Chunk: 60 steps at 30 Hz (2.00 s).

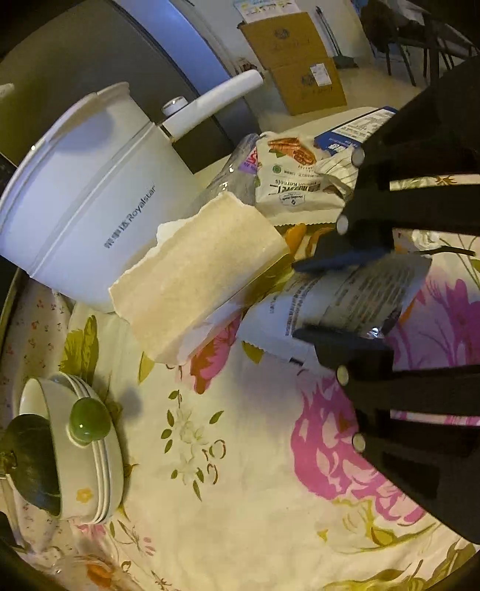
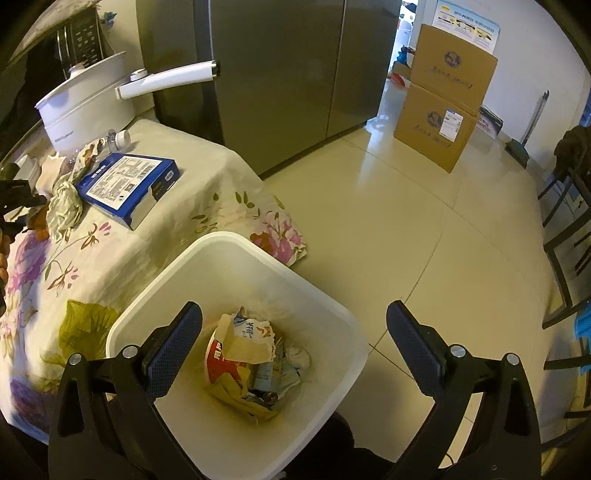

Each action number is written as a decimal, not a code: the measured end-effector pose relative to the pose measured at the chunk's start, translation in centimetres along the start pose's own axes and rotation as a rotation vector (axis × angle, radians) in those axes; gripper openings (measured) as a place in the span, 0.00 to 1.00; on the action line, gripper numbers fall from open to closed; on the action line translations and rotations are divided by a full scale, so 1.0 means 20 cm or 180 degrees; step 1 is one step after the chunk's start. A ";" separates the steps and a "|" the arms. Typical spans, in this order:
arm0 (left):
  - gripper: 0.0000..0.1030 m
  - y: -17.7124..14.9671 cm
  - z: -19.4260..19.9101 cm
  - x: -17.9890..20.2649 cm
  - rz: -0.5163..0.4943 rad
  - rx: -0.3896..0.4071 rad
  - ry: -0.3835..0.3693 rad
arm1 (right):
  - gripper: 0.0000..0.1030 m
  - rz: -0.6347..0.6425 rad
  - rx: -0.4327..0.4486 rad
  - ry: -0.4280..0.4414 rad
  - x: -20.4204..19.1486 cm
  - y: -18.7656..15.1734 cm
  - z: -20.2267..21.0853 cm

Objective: Collect trash
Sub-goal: 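Grasp the white printed packet on the table with the left gripper, then drop crumpled white tissue into the bin with the right gripper while the left holds the packet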

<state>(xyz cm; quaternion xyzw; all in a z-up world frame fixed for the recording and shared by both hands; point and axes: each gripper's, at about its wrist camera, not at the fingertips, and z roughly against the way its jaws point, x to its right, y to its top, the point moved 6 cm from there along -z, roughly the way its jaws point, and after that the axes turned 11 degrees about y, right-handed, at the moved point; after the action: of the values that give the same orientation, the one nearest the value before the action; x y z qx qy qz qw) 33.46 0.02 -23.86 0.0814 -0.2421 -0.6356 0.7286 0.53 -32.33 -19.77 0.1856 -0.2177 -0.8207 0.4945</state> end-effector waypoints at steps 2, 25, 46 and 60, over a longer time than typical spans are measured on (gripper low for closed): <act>0.22 0.00 0.03 -0.02 0.0033 0.0017 -0.0033 | 0.93 0.0000 0.0019 0.0009 -0.02 0.00 0.00; 0.16 0.07 0.86 -0.33 -0.0068 0.1050 -0.0124 | 0.78 -0.0219 -0.0471 0.1110 -1.14 0.45 -0.47; 0.16 0.05 0.85 -0.36 -0.0052 0.0992 -0.0162 | 0.21 -0.0365 -0.0350 0.1109 -1.29 0.40 -0.56; 0.16 0.00 0.92 -0.22 -0.0143 0.1097 -0.0296 | 0.21 -0.0107 0.0299 0.1223 -1.05 0.54 -0.11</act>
<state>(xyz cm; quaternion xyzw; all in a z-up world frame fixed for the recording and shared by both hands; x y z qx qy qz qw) 24.72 7.83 -8.95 0.1810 -0.3790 -0.6038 0.6775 18.79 -18.37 -13.92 0.3653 -0.1543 -0.7674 0.5039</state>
